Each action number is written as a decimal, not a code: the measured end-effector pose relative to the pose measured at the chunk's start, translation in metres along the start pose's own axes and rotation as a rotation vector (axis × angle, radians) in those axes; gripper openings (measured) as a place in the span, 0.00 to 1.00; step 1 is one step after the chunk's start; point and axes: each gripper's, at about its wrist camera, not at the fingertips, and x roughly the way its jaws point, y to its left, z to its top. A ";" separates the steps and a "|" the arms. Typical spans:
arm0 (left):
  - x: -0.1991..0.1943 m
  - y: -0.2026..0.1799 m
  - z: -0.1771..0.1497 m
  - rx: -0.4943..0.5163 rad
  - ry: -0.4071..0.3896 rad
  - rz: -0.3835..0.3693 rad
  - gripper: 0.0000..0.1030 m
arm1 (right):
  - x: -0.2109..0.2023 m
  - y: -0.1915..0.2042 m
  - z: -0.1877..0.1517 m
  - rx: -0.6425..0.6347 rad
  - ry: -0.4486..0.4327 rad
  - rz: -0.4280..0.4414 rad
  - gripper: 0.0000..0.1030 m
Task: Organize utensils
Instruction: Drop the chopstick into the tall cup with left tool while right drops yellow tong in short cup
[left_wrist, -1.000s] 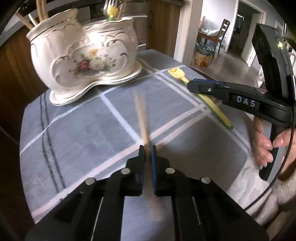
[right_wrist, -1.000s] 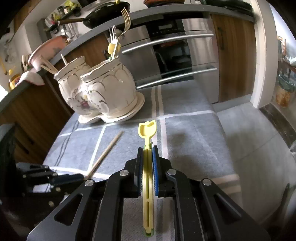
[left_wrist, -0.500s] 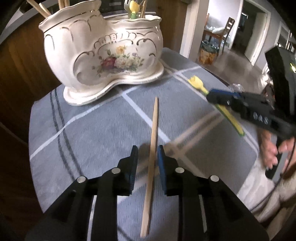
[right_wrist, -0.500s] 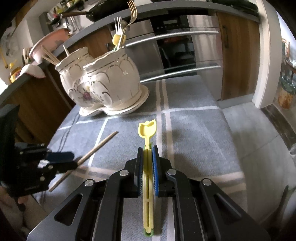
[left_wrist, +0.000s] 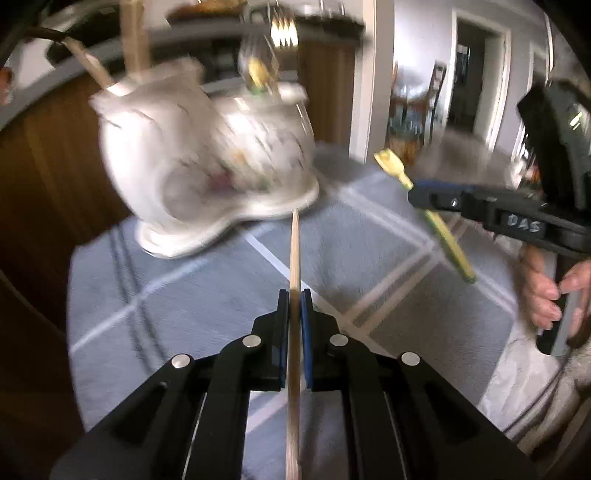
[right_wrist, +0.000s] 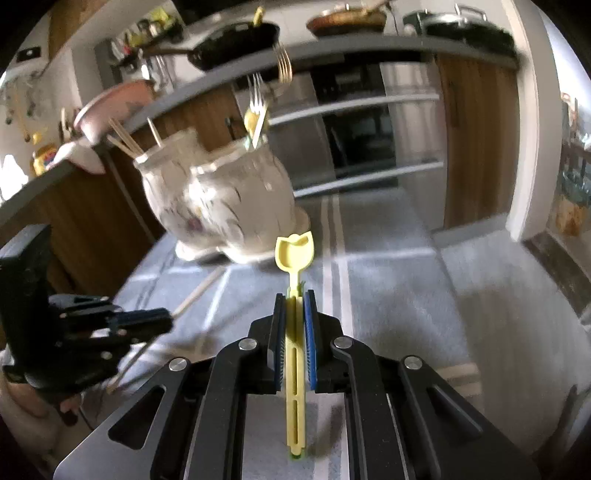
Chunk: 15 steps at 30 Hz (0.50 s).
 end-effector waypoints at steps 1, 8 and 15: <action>-0.014 0.006 -0.001 -0.008 -0.053 -0.005 0.06 | -0.005 0.003 0.003 -0.005 -0.027 0.012 0.11; -0.091 0.043 0.012 -0.056 -0.374 0.042 0.06 | -0.031 0.031 0.040 -0.058 -0.226 0.094 0.11; -0.112 0.098 0.053 -0.204 -0.567 0.041 0.06 | -0.018 0.047 0.086 -0.057 -0.335 0.155 0.11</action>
